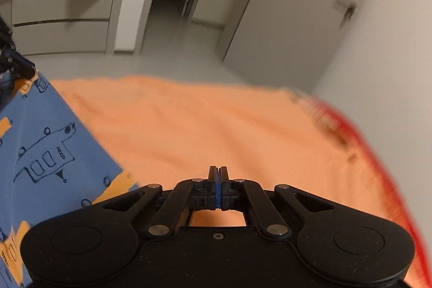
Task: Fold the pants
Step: 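Lift the hems with both grippers and fold them over toward the waistband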
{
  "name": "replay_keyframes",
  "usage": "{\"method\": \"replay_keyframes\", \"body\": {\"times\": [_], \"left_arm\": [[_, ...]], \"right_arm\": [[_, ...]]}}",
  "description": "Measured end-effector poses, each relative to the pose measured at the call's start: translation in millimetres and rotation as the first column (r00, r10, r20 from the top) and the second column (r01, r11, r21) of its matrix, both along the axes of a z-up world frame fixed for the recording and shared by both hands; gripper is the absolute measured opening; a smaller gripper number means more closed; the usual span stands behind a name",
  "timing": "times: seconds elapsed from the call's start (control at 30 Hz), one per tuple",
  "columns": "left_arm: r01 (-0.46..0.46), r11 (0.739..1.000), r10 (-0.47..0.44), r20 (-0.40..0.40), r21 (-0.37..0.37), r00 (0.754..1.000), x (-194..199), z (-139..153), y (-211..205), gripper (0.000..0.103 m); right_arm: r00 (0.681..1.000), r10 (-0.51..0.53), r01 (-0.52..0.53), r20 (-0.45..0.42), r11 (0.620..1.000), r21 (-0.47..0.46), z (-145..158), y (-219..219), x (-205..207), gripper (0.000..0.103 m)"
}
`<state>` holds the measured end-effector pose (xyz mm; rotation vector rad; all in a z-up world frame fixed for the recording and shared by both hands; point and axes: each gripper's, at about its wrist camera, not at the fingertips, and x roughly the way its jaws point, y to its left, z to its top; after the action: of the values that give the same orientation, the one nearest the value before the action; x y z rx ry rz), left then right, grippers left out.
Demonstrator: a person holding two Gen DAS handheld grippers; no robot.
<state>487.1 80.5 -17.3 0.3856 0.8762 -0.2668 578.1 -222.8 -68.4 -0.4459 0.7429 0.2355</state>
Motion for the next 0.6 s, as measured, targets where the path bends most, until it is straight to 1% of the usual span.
{"method": "replay_keyframes", "body": {"times": [0.03, 0.1, 0.13, 0.17, 0.23, 0.27, 0.3, 0.37, 0.4, 0.43, 0.47, 0.5, 0.53, 0.57, 0.6], "left_arm": [[-0.007, 1.000, 0.007, -0.015, -0.005, 1.000, 1.3, -7.6, 1.6, 0.000], [-0.002, 1.000, 0.001, -0.025, -0.023, 1.000, 1.5, -14.8, 2.7, 0.000], [0.005, 1.000, -0.005, -0.019, -0.031, 1.000, 0.8, -13.9, 4.5, 0.001], [0.009, 0.999, -0.010, -0.019, -0.042, 1.000, 0.4, -11.8, 7.4, 0.006], [0.005, 0.997, -0.007, -0.029, -0.074, 1.000, 4.2, -8.8, 15.9, 0.010], [0.002, 0.996, -0.006, -0.037, -0.094, 0.999, 5.0, -10.0, 21.0, 0.012], [-0.004, 0.994, -0.002, -0.050, -0.110, 0.999, 6.8, -10.6, 24.9, 0.013], [-0.018, 0.992, 0.007, -0.084, -0.124, 0.996, 9.8, -14.9, 26.0, 0.013], [-0.015, 0.992, 0.003, -0.092, -0.128, 0.996, 10.6, -15.9, 26.4, 0.011], [-0.006, 0.991, -0.007, -0.097, -0.130, 0.995, 9.9, -14.4, 26.2, 0.000], [0.004, 0.992, -0.017, -0.095, -0.129, 0.995, 7.8, -11.9, 25.9, 0.000], [0.011, 0.993, -0.019, -0.069, -0.115, 0.997, 4.7, -8.0, 24.3, 0.000], [0.022, 0.995, -0.025, -0.027, -0.098, 0.999, 0.6, -3.0, 22.7, 0.000], [0.034, 0.995, -0.033, 0.015, -0.092, 0.999, -2.7, 3.1, 20.9, 0.000], [0.036, 0.994, -0.031, 0.045, -0.100, 0.998, -4.7, 7.7, 20.8, 0.000]], "right_arm": [[0.999, -0.009, 0.009, -0.036, 1.000, 0.003, -10.7, 0.6, 2.7, 0.000], [0.996, -0.015, 0.020, -0.092, 0.999, 0.050, -24.6, -3.3, 2.1, 0.002], [0.994, -0.007, 0.016, -0.108, 0.996, 0.086, -26.9, -6.0, 1.5, 0.013], [0.994, 0.010, 0.003, -0.110, 0.993, 0.119, -24.7, -9.9, -0.8, 0.021], [0.990, 0.062, -0.039, -0.129, 0.983, 0.178, -16.0, -14.2, -5.4, 0.056], [0.986, 0.095, -0.064, -0.139, 0.976, 0.207, -11.6, -16.9, -6.3, 0.064], [0.983, 0.116, -0.083, -0.142, 0.972, 0.220, -8.8, -17.5, -6.4, 0.071], [0.978, 0.118, -0.081, -0.170, 0.974, 0.211, -9.8, -14.5, -2.8, 0.071], [0.969, 0.117, -0.069, -0.217, 0.974, 0.217, -18.3, -10.3, 3.1, 0.066], [0.952, 0.126, -0.060, -0.278, 0.971, 0.233, -26.5, -8.5, 5.5, 0.050], [0.941, 0.138, -0.059, -0.308, 0.966, 0.252, -32.1, -3.4, 8.2, 0.046], [0.949, 0.137, -0.066, -0.285, 0.967, 0.248, -31.2, -0.6, 3.9, 0.035], [0.950, 0.149, -0.082, -0.273, 0.967, 0.243, -28.1, 2.5, 1.8, 0.008], [0.956, 0.137, -0.078, -0.261, 0.971, 0.225, -25.0, 4.6, 1.2, 0.003], [0.962, 0.125, -0.072, -0.243, 0.974, 0.214, -20.0, 5.4, 1.2, 0.002]]}}
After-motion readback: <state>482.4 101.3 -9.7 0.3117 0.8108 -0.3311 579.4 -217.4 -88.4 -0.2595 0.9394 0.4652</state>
